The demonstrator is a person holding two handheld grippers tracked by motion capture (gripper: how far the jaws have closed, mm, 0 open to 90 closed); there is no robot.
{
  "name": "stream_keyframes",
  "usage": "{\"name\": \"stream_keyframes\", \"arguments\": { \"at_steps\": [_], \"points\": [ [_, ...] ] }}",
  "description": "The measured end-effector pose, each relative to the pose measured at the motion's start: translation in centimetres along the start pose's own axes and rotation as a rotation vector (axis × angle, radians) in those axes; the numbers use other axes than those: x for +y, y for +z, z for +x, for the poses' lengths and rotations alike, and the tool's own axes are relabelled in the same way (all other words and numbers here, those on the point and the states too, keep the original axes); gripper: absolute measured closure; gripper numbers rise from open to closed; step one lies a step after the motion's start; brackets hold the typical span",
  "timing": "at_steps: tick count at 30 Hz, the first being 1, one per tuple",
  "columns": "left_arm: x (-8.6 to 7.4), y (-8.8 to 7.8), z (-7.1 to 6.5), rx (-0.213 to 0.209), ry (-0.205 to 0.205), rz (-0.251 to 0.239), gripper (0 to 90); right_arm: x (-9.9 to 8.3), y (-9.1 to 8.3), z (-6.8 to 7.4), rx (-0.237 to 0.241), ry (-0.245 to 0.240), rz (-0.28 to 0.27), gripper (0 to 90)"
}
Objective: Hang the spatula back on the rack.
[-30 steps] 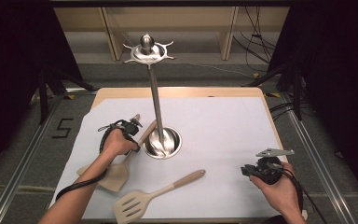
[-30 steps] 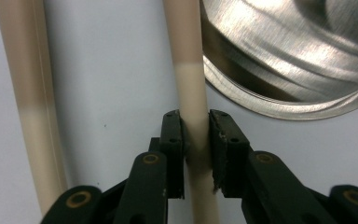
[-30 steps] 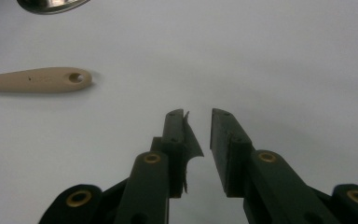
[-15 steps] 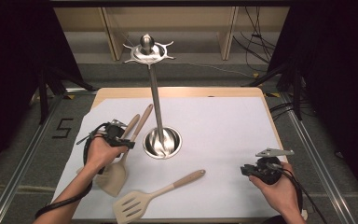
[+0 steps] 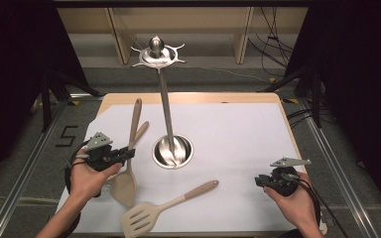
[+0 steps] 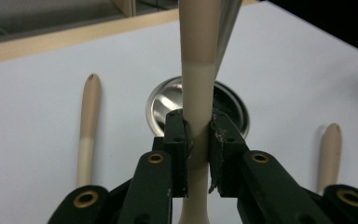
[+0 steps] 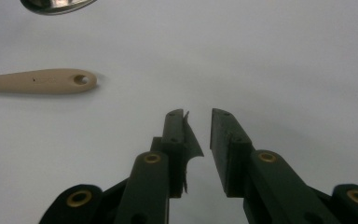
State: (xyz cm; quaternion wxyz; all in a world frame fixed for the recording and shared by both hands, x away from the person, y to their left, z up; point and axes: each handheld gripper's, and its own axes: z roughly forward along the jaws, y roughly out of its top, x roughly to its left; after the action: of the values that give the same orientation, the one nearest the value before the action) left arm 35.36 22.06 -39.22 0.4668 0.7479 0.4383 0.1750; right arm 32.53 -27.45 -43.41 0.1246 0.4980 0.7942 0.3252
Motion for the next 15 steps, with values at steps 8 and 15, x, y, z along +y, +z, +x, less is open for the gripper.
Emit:
{"name": "stream_keyframes", "arguments": {
  "at_steps": [8,15],
  "points": [
    [1.1,-1.9,-1.0,-0.026,0.035,-0.139,78.1,0.0,0.0,0.0,-0.002,-0.003,-0.002,75.8],
    [2.6,-3.1,-1.5,-0.038,0.082,-0.183,78.0,0.0,-0.1,0.2,-0.002,0.021,0.016,76.0]
  ]
}}
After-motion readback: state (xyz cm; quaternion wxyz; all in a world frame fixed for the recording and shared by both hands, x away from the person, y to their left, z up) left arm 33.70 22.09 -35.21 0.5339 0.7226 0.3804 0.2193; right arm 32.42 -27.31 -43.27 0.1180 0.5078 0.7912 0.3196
